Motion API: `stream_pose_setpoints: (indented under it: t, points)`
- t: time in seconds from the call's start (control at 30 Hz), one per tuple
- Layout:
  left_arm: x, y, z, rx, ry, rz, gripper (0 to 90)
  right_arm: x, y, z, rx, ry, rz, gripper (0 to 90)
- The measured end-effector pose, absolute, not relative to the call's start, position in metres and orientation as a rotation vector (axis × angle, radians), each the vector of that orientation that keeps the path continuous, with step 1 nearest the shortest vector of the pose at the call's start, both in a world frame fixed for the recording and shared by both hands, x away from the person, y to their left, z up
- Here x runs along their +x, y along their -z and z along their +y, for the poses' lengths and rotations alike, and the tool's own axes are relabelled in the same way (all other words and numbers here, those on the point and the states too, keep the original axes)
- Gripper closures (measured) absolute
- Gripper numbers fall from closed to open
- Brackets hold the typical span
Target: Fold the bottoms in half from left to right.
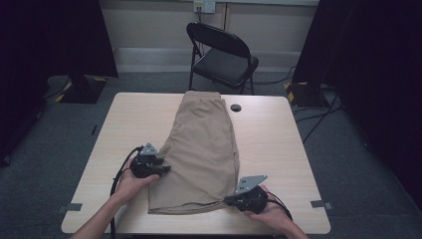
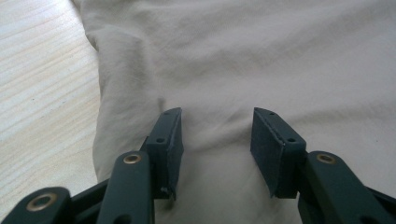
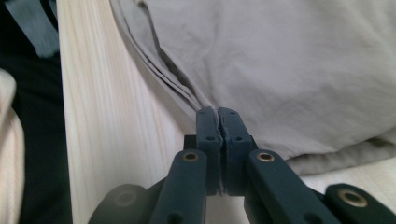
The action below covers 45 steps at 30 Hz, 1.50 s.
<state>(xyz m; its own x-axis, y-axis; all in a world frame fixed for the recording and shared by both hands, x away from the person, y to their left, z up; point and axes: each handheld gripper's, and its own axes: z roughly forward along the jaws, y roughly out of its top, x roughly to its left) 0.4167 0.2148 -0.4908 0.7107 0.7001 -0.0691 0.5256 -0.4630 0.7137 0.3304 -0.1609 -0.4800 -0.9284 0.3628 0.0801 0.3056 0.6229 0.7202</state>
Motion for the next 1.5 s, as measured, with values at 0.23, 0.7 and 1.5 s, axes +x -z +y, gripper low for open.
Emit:
stream_pose_setpoints:
  t: [0.23, 0.7, 1.5]
  points:
    - [0.417, 0.491, 0.217, 2.167, -0.299, 0.922, 53.5, 0.337, 0.468, -0.166, 0.628, -1.33, 2.719, 88.9]
    - [0.408, 0.478, 0.214, 2.14, -0.31, 0.873, 54.8, 0.353, 0.447, -0.167, 0.686, -1.431, 2.63, 89.2]
    - [0.365, 0.452, 0.205, 2.073, -0.16, 0.727, 53.5, 0.375, 0.438, -0.163, 0.738, -1.434, 2.564, 89.2]
